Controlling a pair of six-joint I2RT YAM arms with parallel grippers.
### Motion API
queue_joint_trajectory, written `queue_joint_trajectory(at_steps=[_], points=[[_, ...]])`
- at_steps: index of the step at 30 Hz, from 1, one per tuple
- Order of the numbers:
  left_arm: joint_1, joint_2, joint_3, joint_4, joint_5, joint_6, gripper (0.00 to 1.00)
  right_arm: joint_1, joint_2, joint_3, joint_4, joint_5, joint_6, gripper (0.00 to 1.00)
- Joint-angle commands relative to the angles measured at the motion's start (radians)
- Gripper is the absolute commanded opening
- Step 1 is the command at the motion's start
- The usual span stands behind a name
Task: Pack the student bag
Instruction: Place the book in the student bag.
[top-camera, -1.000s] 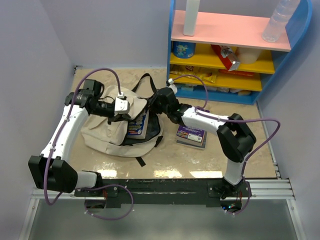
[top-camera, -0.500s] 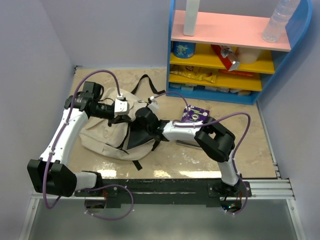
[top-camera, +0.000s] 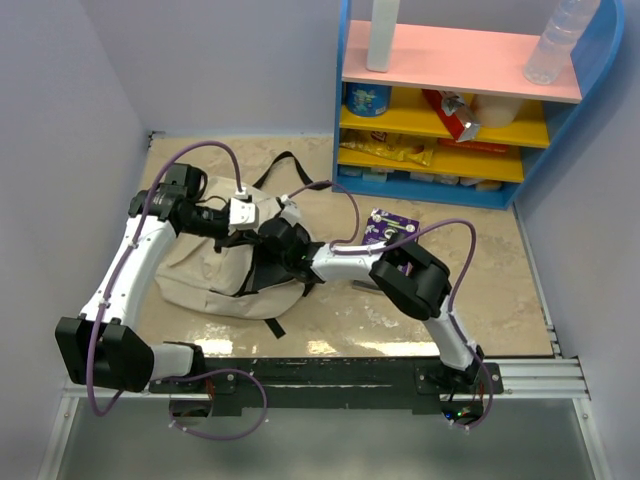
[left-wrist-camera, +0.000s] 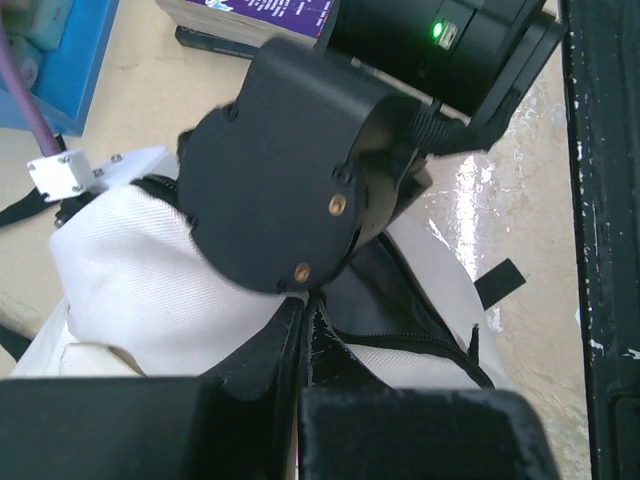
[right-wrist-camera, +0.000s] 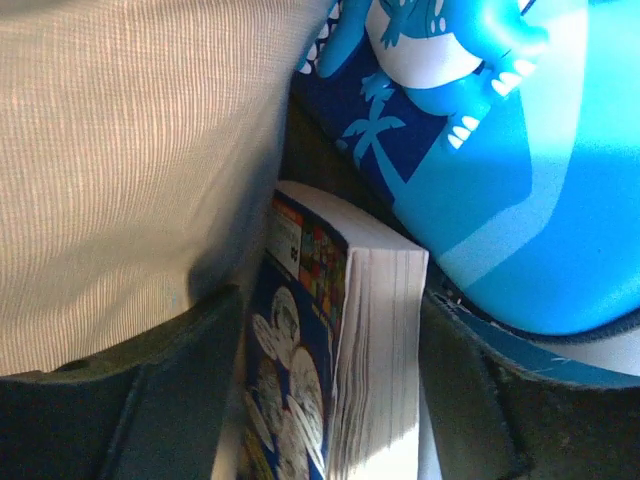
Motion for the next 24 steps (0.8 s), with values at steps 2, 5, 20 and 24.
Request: queue_joint_trajectory(at_steps=[2,5,20,24], points=[[-0.014,-0.026,0.019,-0.011,0.105,0.044,0.0,-0.012,-0.201,-0.148,0.022,-0.016,-0.175,0.74],[-0.014,-0.024,0.017,-0.004,0.103,0.048,0.0,-0.019,-0.288,-0.273,0.056,-0.042,-0.198,0.66],[-0.014,-0.014,0.06,0.006,0.094,0.018,0.0,-0.018,-0.173,-0.216,0.082,-0.279,-0.244,0.0],[-0.014,-0.008,0.063,0.025,0.1,0.006,0.0,0.004,-0.152,-0.187,0.007,-0.271,-0.253,0.0]])
